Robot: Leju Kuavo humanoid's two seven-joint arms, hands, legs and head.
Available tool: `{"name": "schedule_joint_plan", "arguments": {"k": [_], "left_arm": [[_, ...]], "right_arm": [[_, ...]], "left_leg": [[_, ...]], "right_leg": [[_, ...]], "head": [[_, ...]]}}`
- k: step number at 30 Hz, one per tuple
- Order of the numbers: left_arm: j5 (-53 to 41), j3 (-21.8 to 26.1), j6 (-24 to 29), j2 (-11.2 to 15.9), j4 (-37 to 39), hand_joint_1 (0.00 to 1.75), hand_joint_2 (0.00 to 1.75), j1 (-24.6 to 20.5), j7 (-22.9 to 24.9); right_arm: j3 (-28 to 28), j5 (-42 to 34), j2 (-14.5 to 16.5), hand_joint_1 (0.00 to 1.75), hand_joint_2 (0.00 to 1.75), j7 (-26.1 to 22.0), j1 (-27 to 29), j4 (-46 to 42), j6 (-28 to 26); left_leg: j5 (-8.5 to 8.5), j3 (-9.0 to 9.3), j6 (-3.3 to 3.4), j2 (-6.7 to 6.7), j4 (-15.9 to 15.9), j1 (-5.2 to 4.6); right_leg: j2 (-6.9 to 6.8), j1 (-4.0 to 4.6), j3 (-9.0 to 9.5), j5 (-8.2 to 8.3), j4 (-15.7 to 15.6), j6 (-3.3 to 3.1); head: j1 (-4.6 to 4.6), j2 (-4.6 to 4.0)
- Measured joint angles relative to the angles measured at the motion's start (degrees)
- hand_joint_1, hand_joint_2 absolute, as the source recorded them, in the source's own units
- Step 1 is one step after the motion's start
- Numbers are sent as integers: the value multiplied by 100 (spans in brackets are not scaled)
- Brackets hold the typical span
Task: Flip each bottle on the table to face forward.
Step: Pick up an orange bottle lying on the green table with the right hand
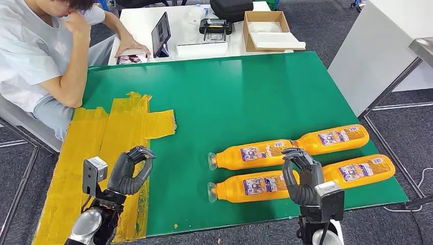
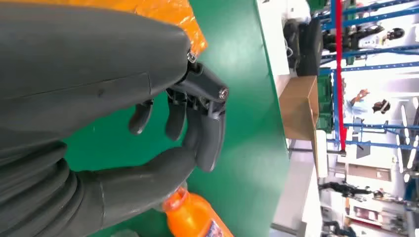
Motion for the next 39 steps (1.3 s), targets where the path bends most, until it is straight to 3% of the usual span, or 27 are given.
{"name": "schedule_joint_plan", "arguments": {"k": [3, 5, 9, 23, 24, 25, 27, 28, 29, 32, 39], "left_arm": [[-933, -98, 874, -212, -302, 175, 175, 36, -289], [-1227, -248, 1187, -346, -536, 175, 175, 31, -293], [-819, -354, 1059, -417, -714, 175, 175, 44, -274], [-739, -380, 1000, -421, -804, 175, 175, 50, -291], [-733, -380, 996, -421, -804, 175, 175, 50, -293], [-718, -380, 984, -421, -804, 175, 175, 50, -295], [-663, -379, 938, -422, -804, 175, 175, 50, -305], [-630, -379, 909, -422, -804, 168, 175, 50, -309], [-593, -378, 879, -423, -804, 128, 175, 50, -312], [-480, -370, 807, -425, -804, 3, 175, 50, -315], [-433, -284, 792, -428, -783, 0, 175, 52, -315]], "right_arm": [[184, 167, 366, 175, 175, -198, -186, -19, -133], [426, 244, 613, 175, 175, -201, -358, -30, -333], [601, 199, 769, 175, 175, -160, -522, -31, -543], [679, 153, 841, 175, 175, -156, -564, -31, -560], [681, 150, 843, 170, 175, -156, -564, -31, -560], [682, 142, 846, 152, 175, -156, -566, -31, -560], [683, 99, 850, 65, 175, -147, -579, -31, -571], [683, 72, 851, 25, 175, -123, -594, -31, -587], [683, 54, 851, 0, 175, -76, -616, -30, -617], [659, 73, 841, 0, 175, 206, -732, -8, -757], [548, 558, 684, 0, 175, 531, -1030, 109, -948]], "left_leg": [[-2, 1, -3, 9, 0, 2], [-1, 5, -5, 6, 0, 4], [0, 5, -6, 2, 0, 9], [-1, 3, -7, 2, 0, 10], [-1, 3, -7, 2, 0, 10], [-1, 3, -7, 2, 0, 10], [-1, 3, -7, 2, 0, 10], [-1, 3, -7, 2, 0, 10], [-1, 3, -7, 2, 0, 10], [-1, 3, -7, 3, 0, 10], [0, 3, -7, 3, 0, 10]], "right_leg": [[4, 3, -7, 2, -1, -3], [4, 5, -5, -1, -2, -4], [3, 10, 1, -3, -1, -5], [3, 11, 0, -4, -1, -6], [3, 11, 0, -4, -1, -6], [3, 11, 0, -4, -1, -6], [3, 10, 0, -4, -1, -6], [3, 10, 0, -4, -1, -6], [3, 10, 0, -4, -1, -6], [3, 10, 0, -4, -1, -6], [3, 10, 0, -3, -1, -5]], "head": [[-3, 0], [-3, 0], [-1, 0], [-2, 0], [-2, 0], [-2, 0], [-1, 0], [-1, 0], [-2, 0], [-2, 0], [-2, 0]]}}
